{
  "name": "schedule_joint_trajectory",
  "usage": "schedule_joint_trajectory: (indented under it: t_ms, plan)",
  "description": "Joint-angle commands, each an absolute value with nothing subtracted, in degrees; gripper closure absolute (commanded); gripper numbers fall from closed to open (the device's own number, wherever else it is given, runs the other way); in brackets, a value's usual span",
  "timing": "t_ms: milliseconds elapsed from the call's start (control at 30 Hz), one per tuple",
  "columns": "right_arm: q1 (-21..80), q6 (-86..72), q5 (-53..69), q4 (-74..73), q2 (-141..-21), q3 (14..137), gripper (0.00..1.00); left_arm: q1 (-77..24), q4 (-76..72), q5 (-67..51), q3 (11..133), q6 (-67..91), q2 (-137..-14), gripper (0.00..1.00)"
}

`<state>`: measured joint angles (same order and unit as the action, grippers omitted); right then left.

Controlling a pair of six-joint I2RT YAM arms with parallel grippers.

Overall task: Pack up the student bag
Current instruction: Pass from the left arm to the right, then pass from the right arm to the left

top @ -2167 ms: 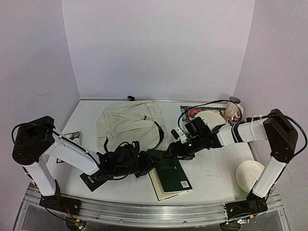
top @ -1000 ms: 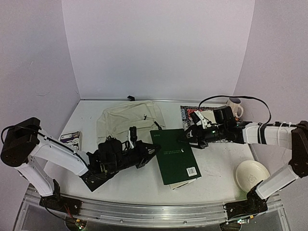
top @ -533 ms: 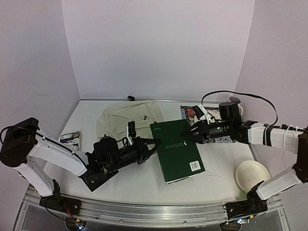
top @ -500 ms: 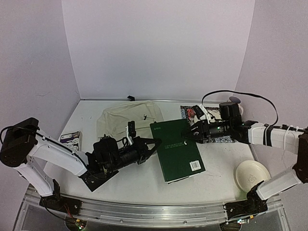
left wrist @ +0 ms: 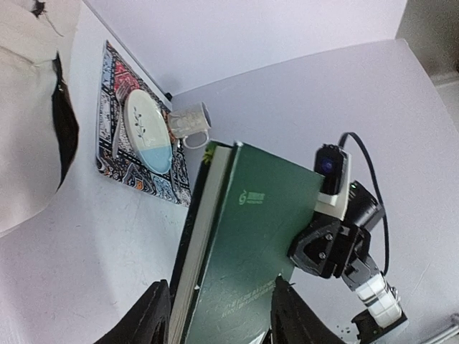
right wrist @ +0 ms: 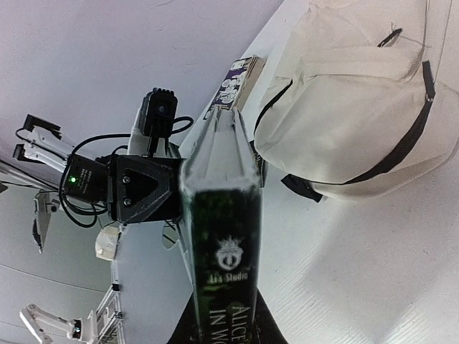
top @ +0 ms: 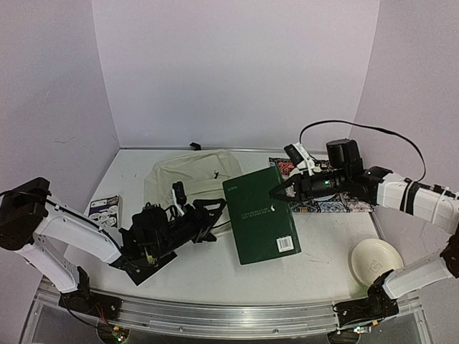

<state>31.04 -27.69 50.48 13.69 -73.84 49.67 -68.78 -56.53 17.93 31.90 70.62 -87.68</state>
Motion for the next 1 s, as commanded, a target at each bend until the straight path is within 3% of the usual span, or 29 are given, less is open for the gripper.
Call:
schedule_joint_trajectory:
  t_ms: [0, 167, 367, 633, 967]
  plan:
    - [34.8, -17.3, 38.6, 5.2, -72.6, 57.7, 1.00, -68.3, -47.4, 23.6, 31.4, 71.6, -81.5, 0.44]
    - [39.7, -8.0, 22.2, 0.2, -72.9, 59.8, 1.00, -67.0, -36.7, 25.0, 32.4, 73.8, -74.7, 0.36]
    - [45.2, 2.6, 2.1, 1.4, -69.7, 57.8, 1.00, -62.0, -28.5, 18.0, 35.3, 75.4, -70.0, 0.31]
    - [55.9, 17.8, -18.5, 9.9, -66.9, 54.0, 1.00, -57.0, -25.3, 7.8, 41.7, 77.7, -74.2, 0.28]
    - [67.1, 32.4, -39.8, 20.0, -76.1, 52.6, 1.00, -53.1, -25.2, -1.1, 46.7, 77.6, -78.5, 0.27]
